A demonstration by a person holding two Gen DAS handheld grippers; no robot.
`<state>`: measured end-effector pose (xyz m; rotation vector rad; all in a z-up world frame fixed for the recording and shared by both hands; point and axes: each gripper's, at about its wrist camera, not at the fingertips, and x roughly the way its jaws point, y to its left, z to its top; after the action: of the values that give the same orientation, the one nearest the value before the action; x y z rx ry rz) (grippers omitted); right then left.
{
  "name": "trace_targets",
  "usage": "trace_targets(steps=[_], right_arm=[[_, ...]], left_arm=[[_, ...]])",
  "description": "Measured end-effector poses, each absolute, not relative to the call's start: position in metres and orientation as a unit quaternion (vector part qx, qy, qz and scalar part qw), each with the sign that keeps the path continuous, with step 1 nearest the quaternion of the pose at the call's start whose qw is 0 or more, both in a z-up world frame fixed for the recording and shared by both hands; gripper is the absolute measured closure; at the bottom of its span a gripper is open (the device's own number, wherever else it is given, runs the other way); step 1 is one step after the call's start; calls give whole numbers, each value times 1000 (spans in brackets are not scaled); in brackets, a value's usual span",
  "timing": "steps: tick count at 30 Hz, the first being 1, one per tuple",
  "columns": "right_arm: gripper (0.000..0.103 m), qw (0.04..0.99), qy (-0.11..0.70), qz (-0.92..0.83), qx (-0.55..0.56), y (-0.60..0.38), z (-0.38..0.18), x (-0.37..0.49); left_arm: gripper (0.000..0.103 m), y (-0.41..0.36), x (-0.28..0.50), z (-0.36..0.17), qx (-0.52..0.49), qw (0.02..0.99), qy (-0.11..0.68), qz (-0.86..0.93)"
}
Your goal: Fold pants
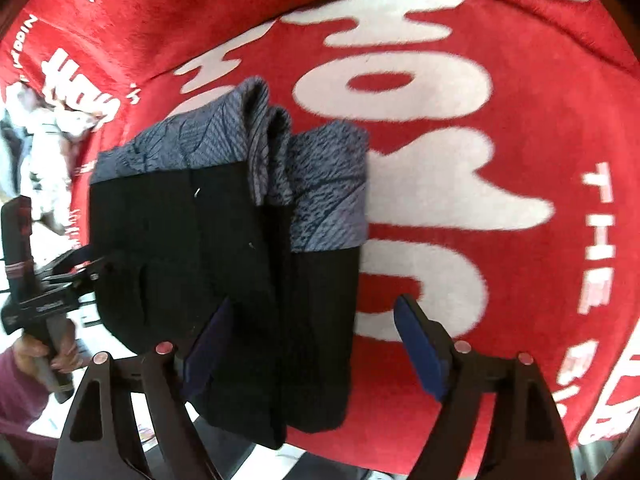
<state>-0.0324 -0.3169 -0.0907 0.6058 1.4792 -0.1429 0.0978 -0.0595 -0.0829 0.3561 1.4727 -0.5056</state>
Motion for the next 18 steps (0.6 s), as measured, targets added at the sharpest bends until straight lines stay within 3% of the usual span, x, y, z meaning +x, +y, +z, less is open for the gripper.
trace_targets(steps=[8,15,18], right_arm=[[19,674,676,-104,281,-324,-54,-60],[18,682,679,-84,258,-308,-9,-71],[11,697,676,-82,224,-299,12,-73]], left_arm=[[0,-68,73,-28,203,709,653,-173],[0,-86,40,22,174,740,634,-143],[0,-92,29,39,178,747,624,-142]])
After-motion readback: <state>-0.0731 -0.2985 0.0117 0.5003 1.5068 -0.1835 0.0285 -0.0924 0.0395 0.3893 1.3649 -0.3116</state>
